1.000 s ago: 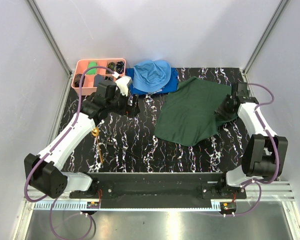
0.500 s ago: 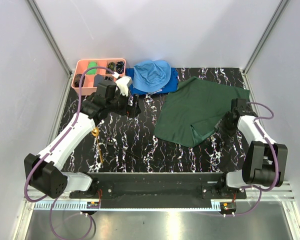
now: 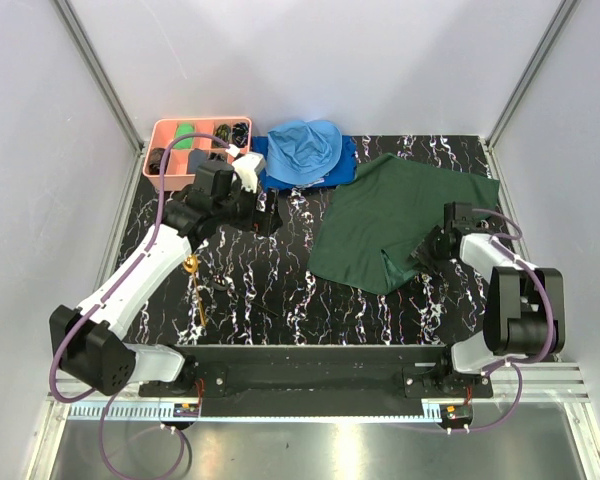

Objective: Fold the napkin, place the utensils inside, and roll it up
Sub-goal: Fold the napkin

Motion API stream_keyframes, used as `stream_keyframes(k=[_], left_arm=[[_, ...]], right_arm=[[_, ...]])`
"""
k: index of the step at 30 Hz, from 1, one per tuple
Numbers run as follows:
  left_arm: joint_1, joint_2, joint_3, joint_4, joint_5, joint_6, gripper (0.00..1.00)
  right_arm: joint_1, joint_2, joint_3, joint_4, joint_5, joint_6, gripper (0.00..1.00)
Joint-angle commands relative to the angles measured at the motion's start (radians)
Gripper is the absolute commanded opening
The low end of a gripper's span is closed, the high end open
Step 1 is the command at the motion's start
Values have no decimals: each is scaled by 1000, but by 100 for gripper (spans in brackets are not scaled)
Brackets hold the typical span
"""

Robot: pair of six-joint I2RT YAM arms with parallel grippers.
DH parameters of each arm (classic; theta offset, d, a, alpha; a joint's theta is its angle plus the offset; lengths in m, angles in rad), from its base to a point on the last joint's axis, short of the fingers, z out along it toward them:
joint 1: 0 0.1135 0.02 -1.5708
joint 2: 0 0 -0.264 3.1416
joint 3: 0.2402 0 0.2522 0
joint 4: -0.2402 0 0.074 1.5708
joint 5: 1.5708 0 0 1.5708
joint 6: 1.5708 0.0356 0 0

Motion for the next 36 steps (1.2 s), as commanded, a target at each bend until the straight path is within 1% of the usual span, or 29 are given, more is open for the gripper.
stream_keyframes(k=[1, 3, 4, 9, 12, 20, 26, 36], left_arm=[[4, 3, -3, 51, 28, -9, 98], [4, 4, -5, 51, 29, -11, 98], [3, 4, -3, 53, 28, -11, 98], [4, 4, -3, 51, 26, -9, 98], [4, 6, -3, 51, 29, -9, 98], [4, 10, -3, 51, 32, -14, 98], [3, 15, -3, 51, 40, -16, 98], [4, 22, -3, 53, 43, -17, 98]], right_arm=[[48, 47, -6, 71, 0, 34, 36], [49, 71, 3, 70, 20, 33, 36], [80, 77, 6, 70, 26, 34, 36], [107, 102, 9, 45, 89, 45, 36], [121, 102, 12, 25, 114, 53, 38], [136, 21, 23, -48, 175, 57, 40], [145, 1, 28, -70, 189, 60, 40], [168, 44, 39, -58, 198, 57, 39]])
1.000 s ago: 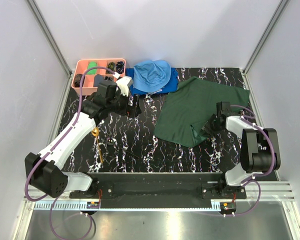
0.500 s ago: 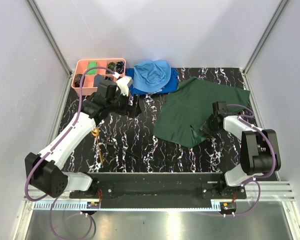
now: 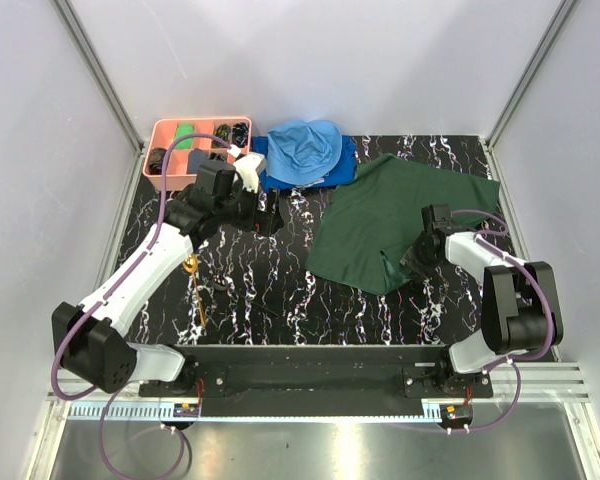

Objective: Fold the napkin, place the utensils inside, and roll it up
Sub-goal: Fold the napkin

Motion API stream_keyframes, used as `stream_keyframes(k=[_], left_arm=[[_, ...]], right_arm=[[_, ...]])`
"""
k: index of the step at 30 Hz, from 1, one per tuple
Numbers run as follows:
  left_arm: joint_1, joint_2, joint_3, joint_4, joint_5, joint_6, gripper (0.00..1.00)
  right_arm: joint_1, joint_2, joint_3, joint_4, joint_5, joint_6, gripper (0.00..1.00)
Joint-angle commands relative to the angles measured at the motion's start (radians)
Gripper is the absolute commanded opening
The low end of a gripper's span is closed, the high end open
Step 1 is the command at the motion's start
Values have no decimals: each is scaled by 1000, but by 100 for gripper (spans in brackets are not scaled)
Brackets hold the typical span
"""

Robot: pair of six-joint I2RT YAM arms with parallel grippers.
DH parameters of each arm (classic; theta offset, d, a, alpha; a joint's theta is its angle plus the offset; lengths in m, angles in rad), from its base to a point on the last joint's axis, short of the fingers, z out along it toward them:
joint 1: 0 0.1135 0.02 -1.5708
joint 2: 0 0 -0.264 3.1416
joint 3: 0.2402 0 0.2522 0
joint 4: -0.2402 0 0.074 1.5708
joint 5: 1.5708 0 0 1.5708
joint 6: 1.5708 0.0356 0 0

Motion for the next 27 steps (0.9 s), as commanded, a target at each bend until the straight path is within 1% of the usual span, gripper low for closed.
stream_keyframes(k=[1, 8, 12, 13, 14, 18, 20, 24, 26, 27], left_arm=[[3, 6, -2, 44, 33, -7, 98], [4, 4, -2, 44, 31, -7, 98], [3, 6, -2, 44, 31, -5, 98], [3, 6, -2, 44, 30, -5, 98], [4, 4, -2, 44, 28, -5, 98], [4, 6, -2, 44, 30, -5, 98], [3, 4, -2, 44, 30, -5, 98], [4, 3, 0, 44, 31, -5, 98], [4, 1, -2, 44, 33, -7, 98], [4, 1, 0, 44, 36, -7, 98]], right_arm=[[19, 9, 33, 3, 32, 8, 40], [27, 52, 50, 7, 67, -3, 38], [30, 74, 53, 6, 81, -12, 34], [30, 77, 54, 6, 79, -17, 32], [30, 80, 56, 6, 78, -18, 28], [30, 77, 64, 3, 73, -23, 14], [29, 69, 70, -5, 69, -26, 12], [30, 36, 83, -43, 73, -44, 4], [30, 16, 87, -80, 102, -47, 0], [30, 6, 88, -98, 118, -53, 0]])
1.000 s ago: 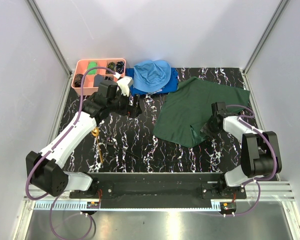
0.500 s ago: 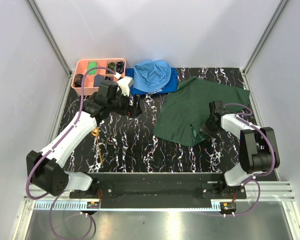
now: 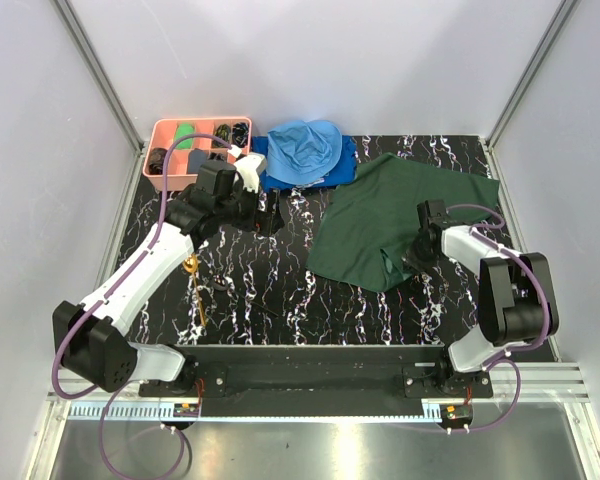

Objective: Fold the napkin, place the utensils inside, and roll it up
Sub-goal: Fold the napkin

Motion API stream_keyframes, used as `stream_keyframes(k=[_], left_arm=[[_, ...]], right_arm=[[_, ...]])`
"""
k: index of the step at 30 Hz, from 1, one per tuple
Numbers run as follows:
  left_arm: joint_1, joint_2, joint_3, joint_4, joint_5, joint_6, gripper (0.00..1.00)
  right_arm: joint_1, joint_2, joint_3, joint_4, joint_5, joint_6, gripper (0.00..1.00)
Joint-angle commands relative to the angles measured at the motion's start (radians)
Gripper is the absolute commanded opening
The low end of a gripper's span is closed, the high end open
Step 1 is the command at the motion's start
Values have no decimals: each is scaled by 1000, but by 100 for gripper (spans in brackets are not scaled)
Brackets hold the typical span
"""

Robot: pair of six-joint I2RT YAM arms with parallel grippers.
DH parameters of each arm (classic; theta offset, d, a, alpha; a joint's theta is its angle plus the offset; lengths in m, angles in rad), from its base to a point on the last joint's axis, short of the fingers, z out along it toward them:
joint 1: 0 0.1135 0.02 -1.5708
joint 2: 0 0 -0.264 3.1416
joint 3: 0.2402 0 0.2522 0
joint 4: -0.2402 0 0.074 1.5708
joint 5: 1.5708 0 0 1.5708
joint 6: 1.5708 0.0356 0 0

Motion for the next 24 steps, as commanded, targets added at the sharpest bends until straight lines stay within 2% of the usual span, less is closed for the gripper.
stream_keyframes(k=[1, 8, 18, 19, 22, 24], left_arm=[[4, -4, 0, 45, 36, -6, 98], [4, -10, 0, 44, 49, -16, 98], [3, -23, -3, 56, 75, -29, 98], [3, -24, -3, 54, 79, -29, 98], [3, -29, -5, 59, 84, -31, 98], [3, -30, -6, 59, 81, -31, 98]], right_arm=[[10, -78, 38, -98, 102, -32, 0], [8, -230, 72, -310, 240, -68, 0], [8, -495, 156, -471, 383, -70, 0], [7, -503, 150, -464, 378, -76, 0], [7, -477, 120, -389, 276, -79, 12], [8, -433, 83, -336, 175, -61, 12]])
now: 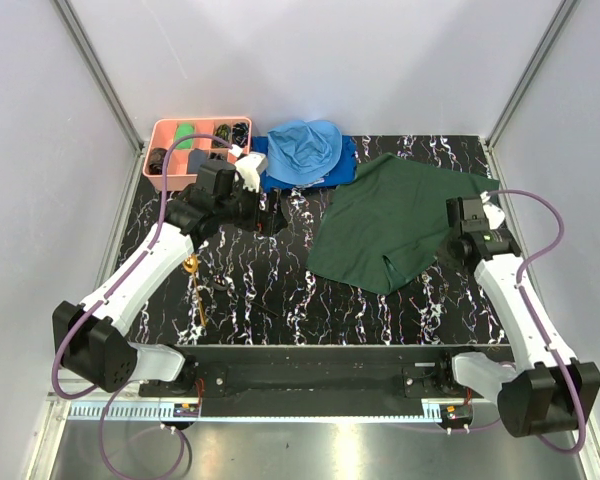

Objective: Fold the napkin, place the utensils inside, and roll it up
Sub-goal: Fold the napkin

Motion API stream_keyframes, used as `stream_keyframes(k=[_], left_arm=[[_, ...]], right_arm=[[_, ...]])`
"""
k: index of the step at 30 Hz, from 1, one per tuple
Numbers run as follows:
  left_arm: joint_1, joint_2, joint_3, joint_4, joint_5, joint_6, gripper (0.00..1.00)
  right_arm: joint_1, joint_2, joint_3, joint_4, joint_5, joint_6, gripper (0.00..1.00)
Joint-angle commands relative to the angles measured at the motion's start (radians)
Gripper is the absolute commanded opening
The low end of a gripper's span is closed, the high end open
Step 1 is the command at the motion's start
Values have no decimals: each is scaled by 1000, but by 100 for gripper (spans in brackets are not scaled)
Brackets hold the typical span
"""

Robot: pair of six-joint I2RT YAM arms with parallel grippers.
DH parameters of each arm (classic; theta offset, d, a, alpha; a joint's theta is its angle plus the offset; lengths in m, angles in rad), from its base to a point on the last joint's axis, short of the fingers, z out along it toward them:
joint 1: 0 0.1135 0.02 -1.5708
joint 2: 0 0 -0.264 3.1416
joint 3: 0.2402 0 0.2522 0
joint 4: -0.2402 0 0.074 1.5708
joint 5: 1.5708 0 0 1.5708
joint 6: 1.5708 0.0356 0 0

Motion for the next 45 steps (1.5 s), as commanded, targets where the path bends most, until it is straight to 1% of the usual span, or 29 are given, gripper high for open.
stream_keyframes(k=[1, 4, 8, 12, 18, 25, 36, 40, 45], left_arm=[[3, -30, -6, 44, 30, -9, 98], [1, -32, -6, 44, 20, -3, 98], [3, -30, -6, 44, 9, 3, 98], [3, -30, -6, 44, 14, 2, 98], [1, -27, -5, 42, 23, 0, 98], [3, -27, -5, 44, 26, -3, 98], [3, -30, -6, 42, 21, -1, 98], [3, -30, -6, 44, 21, -1, 98], [3, -33, -6, 42, 21, -1, 98]], right_arm=[[8, 79, -50, 144, -155, 12, 16], [8, 159, -76, 229, -199, 43, 27], [15, 279, -47, 238, -203, 34, 34], [25, 348, -48, 274, -209, 38, 34], [34, 397, -76, 310, -229, 51, 36], [37, 428, -114, 344, -234, 60, 38], [40, 478, -113, 378, -229, 55, 38], [38, 492, -116, 380, -222, 49, 35], [38, 506, -122, 380, -219, 40, 28]])
